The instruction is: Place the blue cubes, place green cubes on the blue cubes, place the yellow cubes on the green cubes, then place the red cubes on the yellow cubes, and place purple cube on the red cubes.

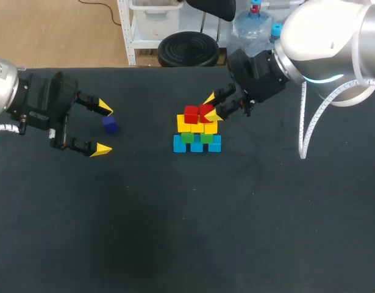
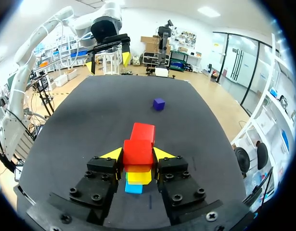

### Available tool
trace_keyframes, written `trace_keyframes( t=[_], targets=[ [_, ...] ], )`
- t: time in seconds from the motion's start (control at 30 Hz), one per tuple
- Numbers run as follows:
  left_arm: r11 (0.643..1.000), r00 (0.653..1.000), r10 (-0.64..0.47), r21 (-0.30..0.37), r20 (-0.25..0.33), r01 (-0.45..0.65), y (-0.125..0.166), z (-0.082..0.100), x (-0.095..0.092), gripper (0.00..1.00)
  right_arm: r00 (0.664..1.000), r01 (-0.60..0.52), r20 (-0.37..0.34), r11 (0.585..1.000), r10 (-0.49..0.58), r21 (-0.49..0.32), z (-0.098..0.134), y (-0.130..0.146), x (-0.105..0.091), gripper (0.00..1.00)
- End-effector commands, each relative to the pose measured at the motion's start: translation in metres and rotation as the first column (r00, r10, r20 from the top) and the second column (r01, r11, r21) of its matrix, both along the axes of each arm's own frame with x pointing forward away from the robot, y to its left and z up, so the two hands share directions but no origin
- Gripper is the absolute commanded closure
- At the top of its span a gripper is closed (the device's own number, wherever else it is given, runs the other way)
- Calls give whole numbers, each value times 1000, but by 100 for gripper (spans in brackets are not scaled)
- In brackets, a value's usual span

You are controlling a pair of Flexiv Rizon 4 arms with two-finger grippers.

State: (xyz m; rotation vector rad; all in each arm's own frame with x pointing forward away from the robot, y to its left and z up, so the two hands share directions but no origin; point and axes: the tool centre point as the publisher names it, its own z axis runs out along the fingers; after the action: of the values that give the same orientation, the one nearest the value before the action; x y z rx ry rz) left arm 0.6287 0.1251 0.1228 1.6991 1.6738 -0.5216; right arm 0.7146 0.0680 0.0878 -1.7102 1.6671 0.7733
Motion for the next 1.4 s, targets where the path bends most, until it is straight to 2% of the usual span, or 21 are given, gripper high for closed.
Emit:
trace_keyframes(
  t=[0.03, 0.7, 0.73, 0.87, 0.9, 0.97, 1.07, 1.23, 1.3, 1.33, 1.4],
  targets=[
    [1000, 1000, -1, -5, 5, 1, 1, -1, -1, 0, 1000, 0, -1, 1000, 0, -1, 0, 2, 1, 100],
    [1000, 1000, -1, -5, 5, 1, 1, -1, -1, 0, 1000, 13, -5, 1000, -13, 7, -2, 4, -2, 100],
    [1000, 1000, -1, -5, 5, 1, 1, -1, -1, 0, 1000, 13, -5, 1000, -13, 6, -2, 4, -2, 90],
    [1000, 1000, -1, -5, 5, 1, 1, -1, -1, 0, 1000, 15, -4, 1000, -15, 4, -1, 3, -3, 75],
    [1000, 1000, -1, -5, 5, 1, 1, -1, -1, 0, 1000, 15, -5, 1000, -15, 3, -1, 3, -3, 65],
    [1000, 1000, -1, -5, 5, 1, 1, -1, -1, 0, 1000, 17, -6, 1000, -17, 2, -2, 2, -3, 55],
    [1000, 1000, -1, -5, 5, 1, 1, -1, -1, 0, 1000, 18, -7, 1000, -18, 1, -2, 2, -2, 49],
    [1000, 1000, -1, -5, 5, 1, 1, -1, -1, 0, 1000, 16, -7, 1000, -16, 2, -2, 3, -2, 50],
    [1000, 1000, -1, -5, 5, 1, 1, -1, -1, 0, 1000, 16, -6, 1000, -16, 3, -2, 3, -2, 42],
    [1000, 1000, -1, -5, 5, 1, 1, -1, -1, 0, 1000, 16, -6, 1000, -16, 3, -2, 3, -2, 41],
    [1000, 1000, -1, -5, 5, 1, 1, -1, -1, 0, 1000, 16, -6, 1000, -16, 4, -2, 3, -2, 46]
  ],
)
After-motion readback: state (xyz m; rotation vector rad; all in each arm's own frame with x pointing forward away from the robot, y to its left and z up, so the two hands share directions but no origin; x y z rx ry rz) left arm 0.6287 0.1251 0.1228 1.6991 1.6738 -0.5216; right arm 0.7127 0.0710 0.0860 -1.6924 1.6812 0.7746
